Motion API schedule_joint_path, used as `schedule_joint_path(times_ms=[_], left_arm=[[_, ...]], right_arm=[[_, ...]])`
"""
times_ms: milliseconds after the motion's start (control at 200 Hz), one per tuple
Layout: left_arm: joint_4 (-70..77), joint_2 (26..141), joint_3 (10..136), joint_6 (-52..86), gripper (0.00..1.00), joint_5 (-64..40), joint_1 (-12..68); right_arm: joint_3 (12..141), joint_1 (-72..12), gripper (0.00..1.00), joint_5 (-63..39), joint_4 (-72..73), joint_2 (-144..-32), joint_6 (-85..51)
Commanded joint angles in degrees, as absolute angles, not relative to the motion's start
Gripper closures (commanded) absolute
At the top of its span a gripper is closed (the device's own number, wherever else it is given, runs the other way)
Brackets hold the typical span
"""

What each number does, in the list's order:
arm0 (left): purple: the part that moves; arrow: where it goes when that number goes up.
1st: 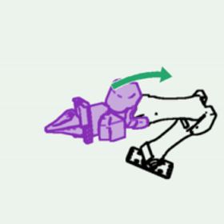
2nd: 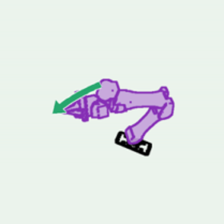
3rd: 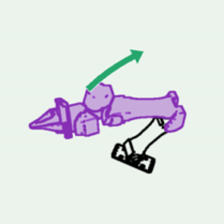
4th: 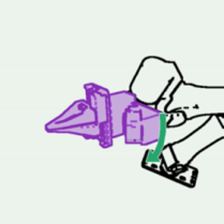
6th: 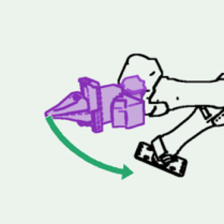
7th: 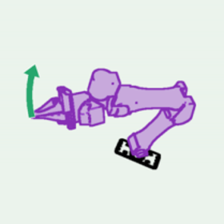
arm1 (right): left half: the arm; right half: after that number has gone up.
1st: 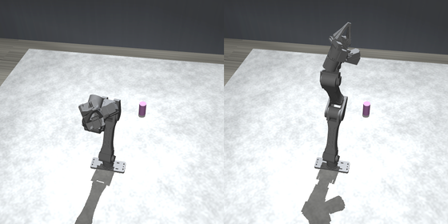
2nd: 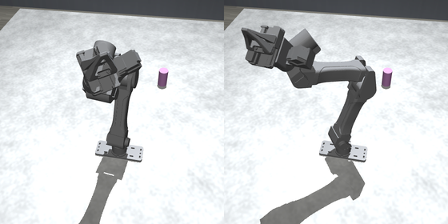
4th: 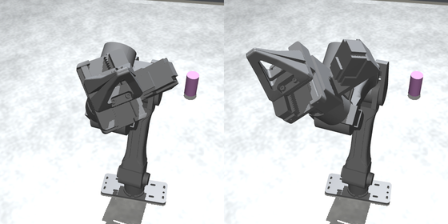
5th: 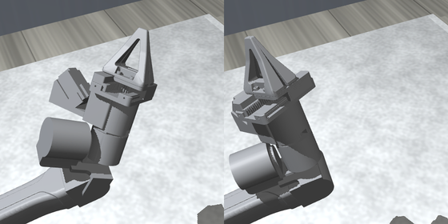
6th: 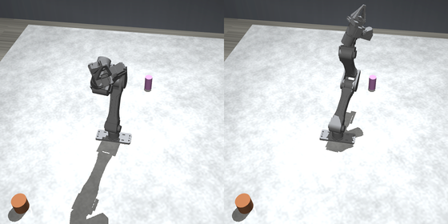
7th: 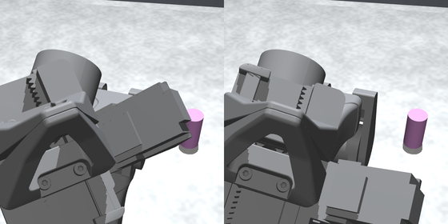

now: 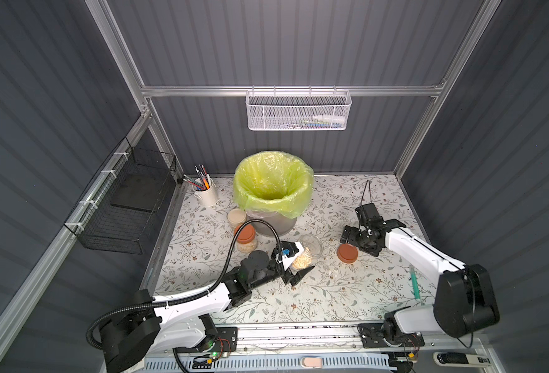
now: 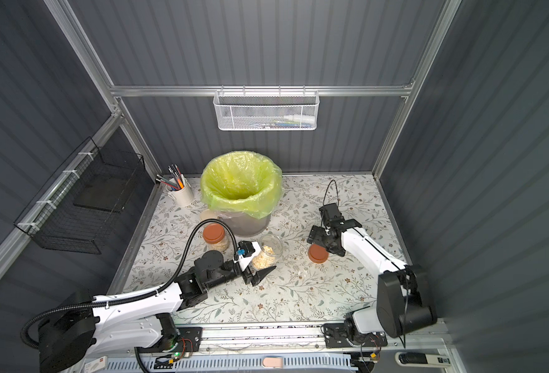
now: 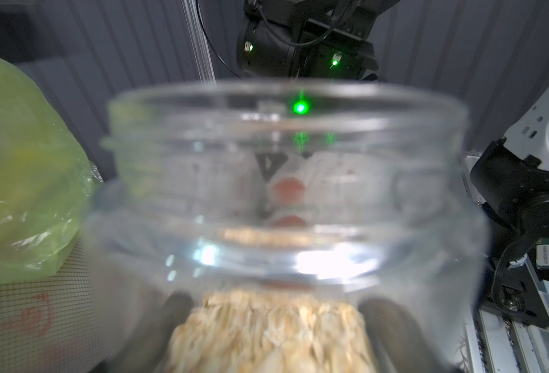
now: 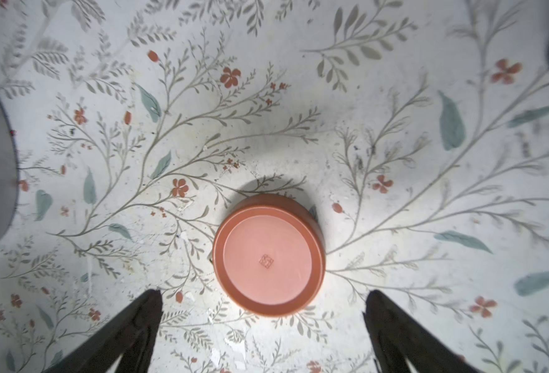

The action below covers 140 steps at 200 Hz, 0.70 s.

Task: Empty expired oatmeal from jars
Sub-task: Place the lid at the center of the board.

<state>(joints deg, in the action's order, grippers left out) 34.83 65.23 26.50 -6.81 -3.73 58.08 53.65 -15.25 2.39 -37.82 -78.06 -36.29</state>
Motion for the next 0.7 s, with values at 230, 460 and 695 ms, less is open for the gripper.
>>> schedule_joint_path(times_ms=[230,460,695], left_arm=[[30.96,59.19,28.73,-5.71,0.81,-1.78,58.36],[16.22,54.82,36.16,-5.41,0.80,0.44,58.36],[8.61,51.64,41.57,-7.90,0.81,3.82,58.36]], right_arm=[[57.92,-21.98,0.01,3.74,-48.49,-62.22,-36.02],[59.31,-26.93,0.01,-0.97,-48.41,-54.04,-38.41],[58.05,-34.71,0.01,-5.63,-41.38,-48.95,-42.83]])
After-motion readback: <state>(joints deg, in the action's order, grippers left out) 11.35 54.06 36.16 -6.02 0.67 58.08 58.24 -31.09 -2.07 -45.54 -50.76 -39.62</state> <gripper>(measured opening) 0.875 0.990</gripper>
